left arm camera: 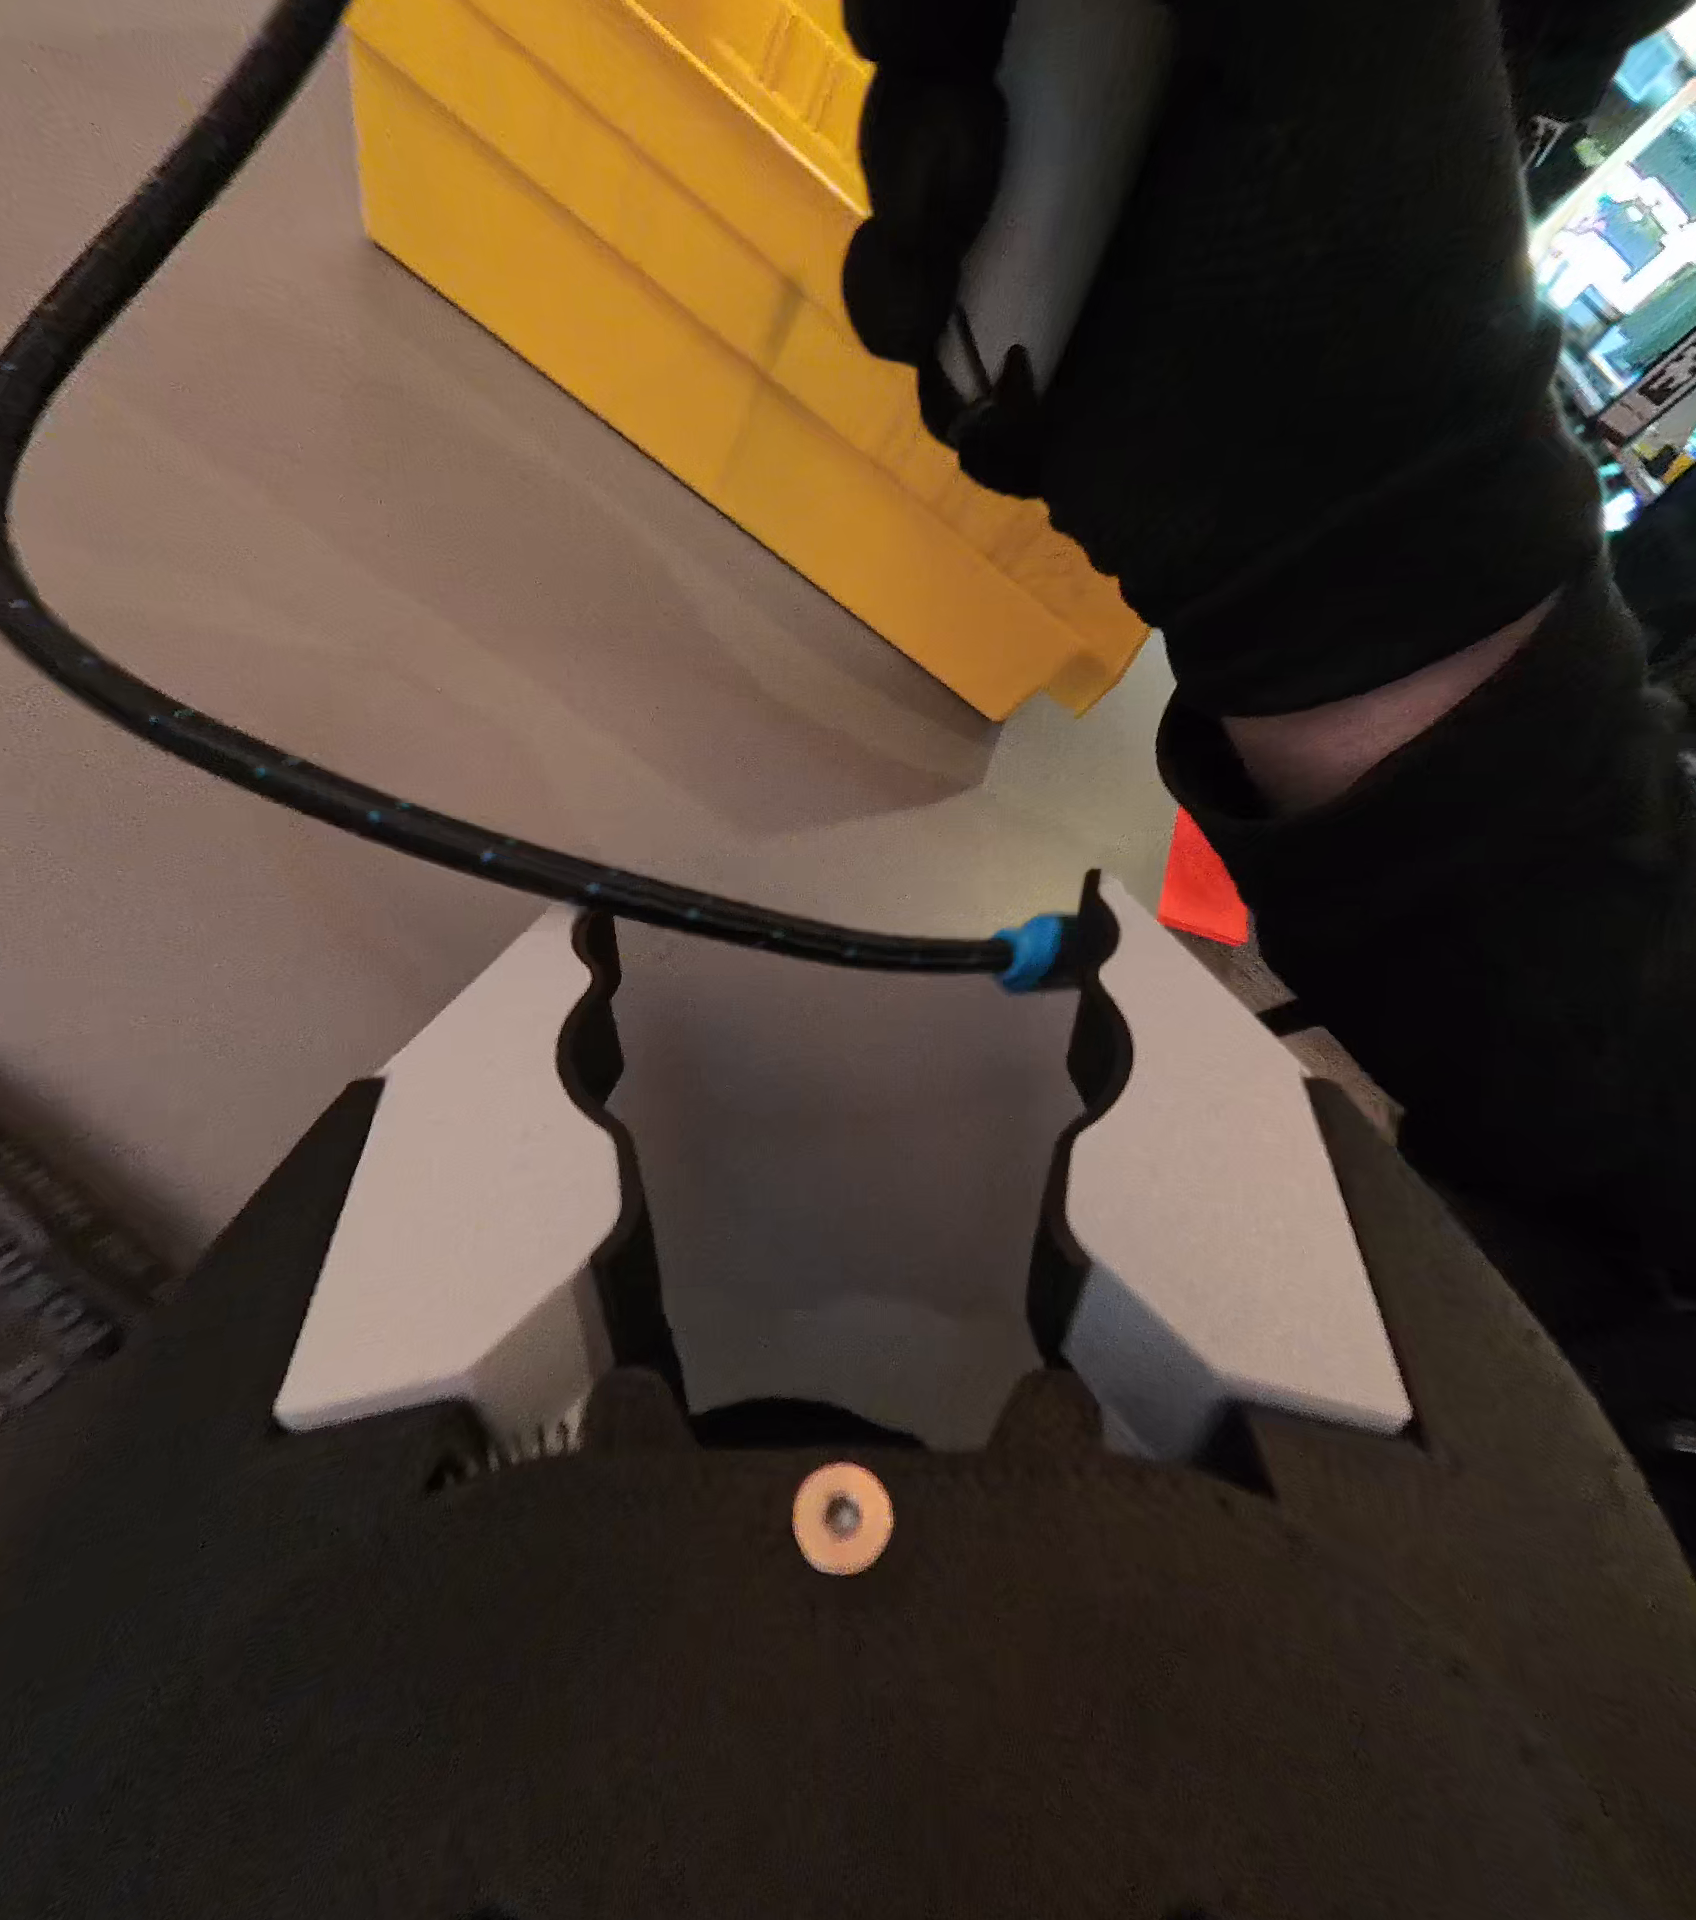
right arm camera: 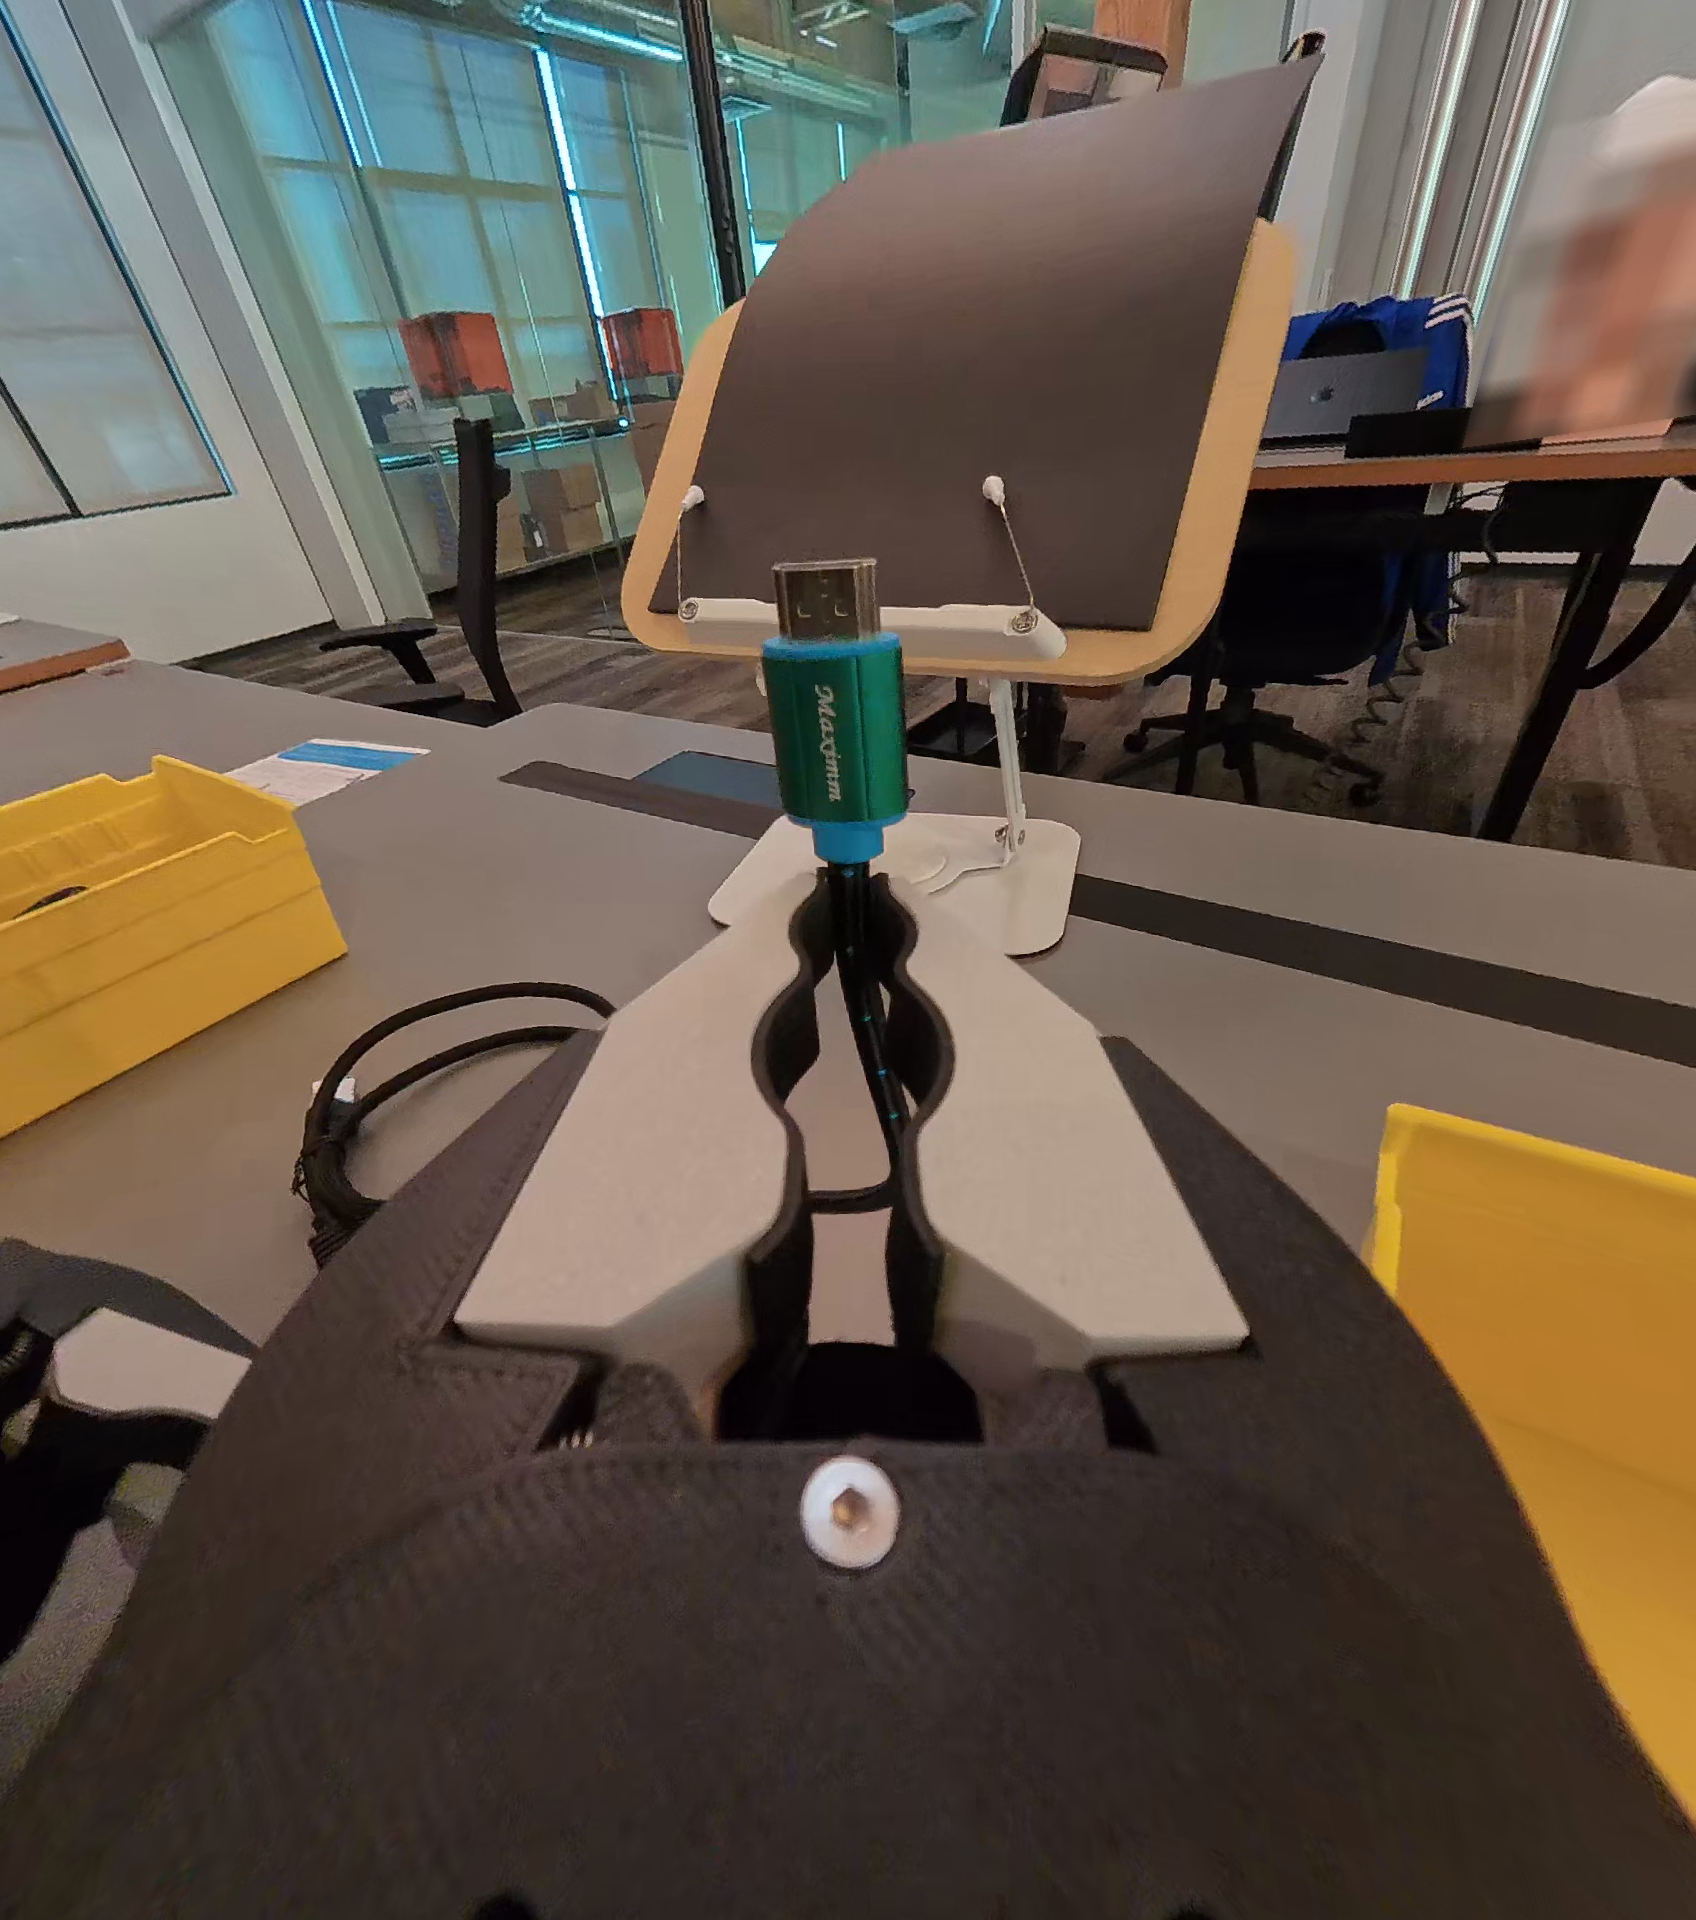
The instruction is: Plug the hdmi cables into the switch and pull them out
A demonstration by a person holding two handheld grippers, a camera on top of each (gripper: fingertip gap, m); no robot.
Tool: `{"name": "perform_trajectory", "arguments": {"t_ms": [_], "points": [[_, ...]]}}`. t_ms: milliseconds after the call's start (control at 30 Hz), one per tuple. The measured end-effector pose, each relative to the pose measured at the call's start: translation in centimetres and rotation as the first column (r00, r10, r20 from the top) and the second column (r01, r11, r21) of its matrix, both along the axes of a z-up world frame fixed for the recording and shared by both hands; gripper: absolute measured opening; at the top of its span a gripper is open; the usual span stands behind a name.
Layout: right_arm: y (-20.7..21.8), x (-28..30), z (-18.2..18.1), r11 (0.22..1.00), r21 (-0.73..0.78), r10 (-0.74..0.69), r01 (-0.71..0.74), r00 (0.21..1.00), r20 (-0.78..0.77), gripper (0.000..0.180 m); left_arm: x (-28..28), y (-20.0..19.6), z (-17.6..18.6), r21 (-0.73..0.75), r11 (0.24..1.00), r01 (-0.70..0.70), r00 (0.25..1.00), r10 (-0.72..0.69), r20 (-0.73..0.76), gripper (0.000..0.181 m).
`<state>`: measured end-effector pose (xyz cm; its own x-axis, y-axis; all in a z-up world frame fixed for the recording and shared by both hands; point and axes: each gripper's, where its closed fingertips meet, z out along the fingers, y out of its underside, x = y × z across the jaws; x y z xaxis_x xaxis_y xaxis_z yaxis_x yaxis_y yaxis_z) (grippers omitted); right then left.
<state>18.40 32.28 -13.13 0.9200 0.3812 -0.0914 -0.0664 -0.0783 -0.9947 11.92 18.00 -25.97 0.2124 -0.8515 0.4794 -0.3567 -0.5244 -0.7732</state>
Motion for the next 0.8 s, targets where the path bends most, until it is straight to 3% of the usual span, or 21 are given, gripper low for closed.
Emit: {"name": "perform_trajectory", "arguments": {"t_ms": [400,800], "points": [[-0.4,-1.1,-0.1,1.0,0.003,-0.003,0.003,0.978,0.209,0.003,-5.7,2.2,0.8,0.15,0.987,-0.051,0.992,0.068,-0.105,0.066],[-1.8,-7.5,-2.2,0.982,-0.003,0.156,-0.186,0.813,0.56,0.003,-6.1,6.6,10.6,0.328,0.928,-0.179,0.984,0.166,0.066,0.067]]}}
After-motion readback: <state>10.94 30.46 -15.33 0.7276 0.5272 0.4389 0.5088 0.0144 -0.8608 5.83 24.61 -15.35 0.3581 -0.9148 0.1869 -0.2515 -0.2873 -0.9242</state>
